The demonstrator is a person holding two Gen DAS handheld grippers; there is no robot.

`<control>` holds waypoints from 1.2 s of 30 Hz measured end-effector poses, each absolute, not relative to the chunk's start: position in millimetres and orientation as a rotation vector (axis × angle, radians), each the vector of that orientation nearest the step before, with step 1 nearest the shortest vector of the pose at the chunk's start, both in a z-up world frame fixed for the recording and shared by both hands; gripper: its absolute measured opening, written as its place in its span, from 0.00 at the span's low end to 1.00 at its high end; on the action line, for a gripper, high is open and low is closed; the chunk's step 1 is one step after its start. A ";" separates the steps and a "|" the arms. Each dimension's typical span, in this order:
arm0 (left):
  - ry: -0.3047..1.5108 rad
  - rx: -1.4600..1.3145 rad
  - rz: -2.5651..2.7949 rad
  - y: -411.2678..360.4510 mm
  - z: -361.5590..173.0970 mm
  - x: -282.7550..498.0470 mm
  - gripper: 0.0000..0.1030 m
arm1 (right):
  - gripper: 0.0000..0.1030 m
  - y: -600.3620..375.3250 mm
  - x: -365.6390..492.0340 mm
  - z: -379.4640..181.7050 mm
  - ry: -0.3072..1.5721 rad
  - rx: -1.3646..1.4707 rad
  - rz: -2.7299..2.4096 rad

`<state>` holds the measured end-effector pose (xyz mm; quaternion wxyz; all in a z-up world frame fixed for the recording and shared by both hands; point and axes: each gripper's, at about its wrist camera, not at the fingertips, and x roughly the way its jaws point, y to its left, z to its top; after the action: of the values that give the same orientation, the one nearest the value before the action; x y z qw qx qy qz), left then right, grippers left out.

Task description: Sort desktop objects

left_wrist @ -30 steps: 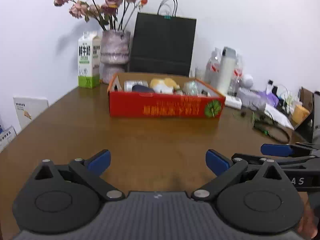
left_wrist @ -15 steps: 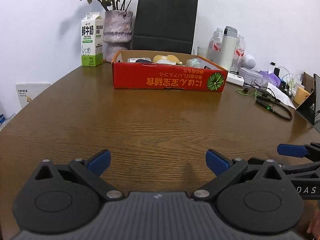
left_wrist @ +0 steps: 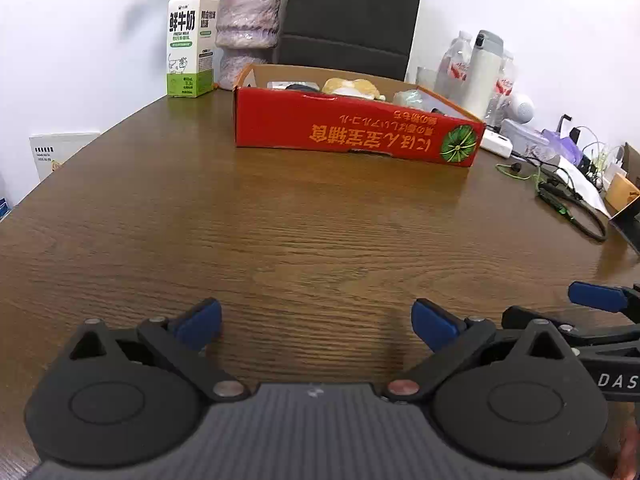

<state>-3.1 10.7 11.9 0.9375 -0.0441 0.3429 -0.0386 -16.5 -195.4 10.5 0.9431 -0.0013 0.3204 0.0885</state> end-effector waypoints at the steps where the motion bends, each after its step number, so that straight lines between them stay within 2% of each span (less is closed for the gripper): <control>1: 0.698 -0.081 -0.075 10.7 11.6 -2.0 1.00 | 0.95 -195.0 -15.1 9.7 0.655 -0.002 0.181; 7: 0.702 -0.031 -0.087 4.8 9.1 6.3 1.00 | 0.95 -194.3 -4.4 5.7 0.677 0.000 0.173; 10: 0.717 0.025 -0.095 -0.9 8.0 12.7 1.00 | 1.00 -193.3 2.8 4.3 0.685 -0.006 0.170; 36: 0.697 0.019 -0.013 7.5 5.5 31.3 1.00 | 1.00 -185.1 37.4 -0.5 0.707 -0.015 0.080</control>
<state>31.3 7.5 5.5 0.9399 0.0091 0.3413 -0.0062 37.4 -185.1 -0.5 0.9374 -0.0075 0.3459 0.0393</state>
